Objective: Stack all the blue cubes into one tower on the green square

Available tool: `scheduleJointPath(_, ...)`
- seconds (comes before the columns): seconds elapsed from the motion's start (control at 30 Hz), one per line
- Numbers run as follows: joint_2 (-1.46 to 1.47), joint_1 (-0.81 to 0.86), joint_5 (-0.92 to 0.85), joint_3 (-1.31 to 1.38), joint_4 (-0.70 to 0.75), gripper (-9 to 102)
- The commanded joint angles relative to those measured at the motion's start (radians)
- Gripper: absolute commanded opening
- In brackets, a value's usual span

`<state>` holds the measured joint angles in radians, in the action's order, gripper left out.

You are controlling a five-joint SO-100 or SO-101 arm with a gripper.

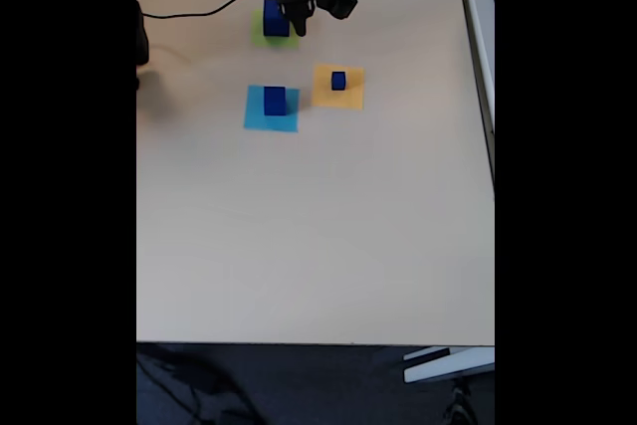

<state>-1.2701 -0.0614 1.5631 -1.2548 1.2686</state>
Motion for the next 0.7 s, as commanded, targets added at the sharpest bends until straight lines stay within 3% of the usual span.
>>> scheduleJointPath(0.0,-0.048,0.037,-0.048,0.077,-0.035,0)
scheduleJointPath(0.4,0.037,0.069,-0.005,0.141,-0.127,0)
scheduleJointPath(0.67,0.098,0.126,-0.071,0.141,-0.219,0)
